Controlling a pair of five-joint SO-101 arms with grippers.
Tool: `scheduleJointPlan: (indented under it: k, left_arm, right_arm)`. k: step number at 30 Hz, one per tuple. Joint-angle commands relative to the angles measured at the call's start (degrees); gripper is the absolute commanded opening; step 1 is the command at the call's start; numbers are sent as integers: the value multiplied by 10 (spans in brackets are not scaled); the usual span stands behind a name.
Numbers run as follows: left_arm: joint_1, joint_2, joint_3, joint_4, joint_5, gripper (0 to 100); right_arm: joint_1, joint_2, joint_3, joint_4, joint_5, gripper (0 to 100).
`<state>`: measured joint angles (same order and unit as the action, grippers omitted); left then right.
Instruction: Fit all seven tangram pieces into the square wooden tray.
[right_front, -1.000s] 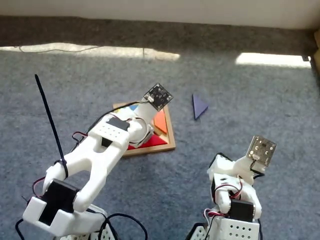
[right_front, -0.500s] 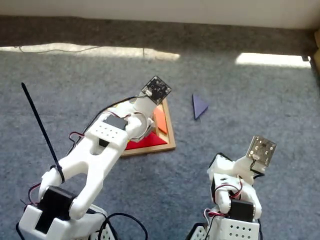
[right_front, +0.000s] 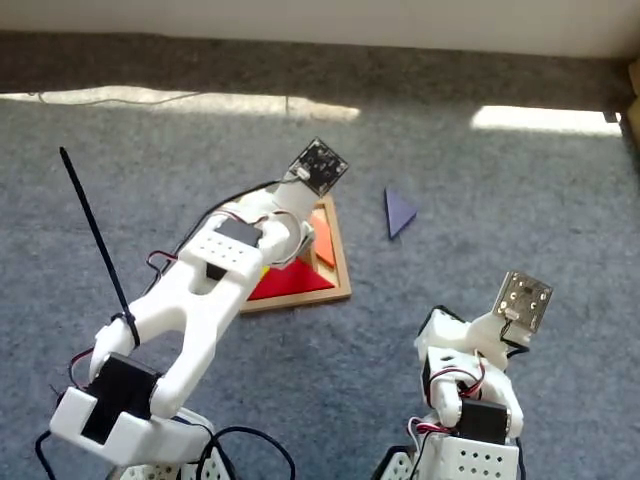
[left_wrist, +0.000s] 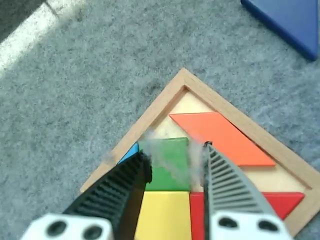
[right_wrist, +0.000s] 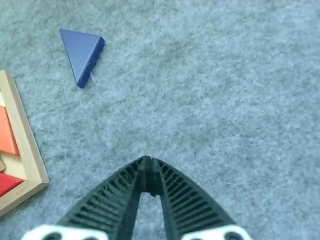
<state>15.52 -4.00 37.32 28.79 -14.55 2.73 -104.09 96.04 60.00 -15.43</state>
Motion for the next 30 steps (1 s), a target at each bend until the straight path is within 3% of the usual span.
scheduleJointPlan:
  k: [1,8,26,30]
  left_arm:
    - [-5,-3,-62,41,8,171]
    - [20,3,-59,82,25,175]
    - [24,22,-31,80,28,175]
    - [23,52,-33,47,83,175]
  right_arm:
    - [7,-9,66,-8,4,4]
    - [7,-9,66,-8,4,4]
    - [17,-10,66,-9,3,4]
    - [17,-10,66,-9,2,4]
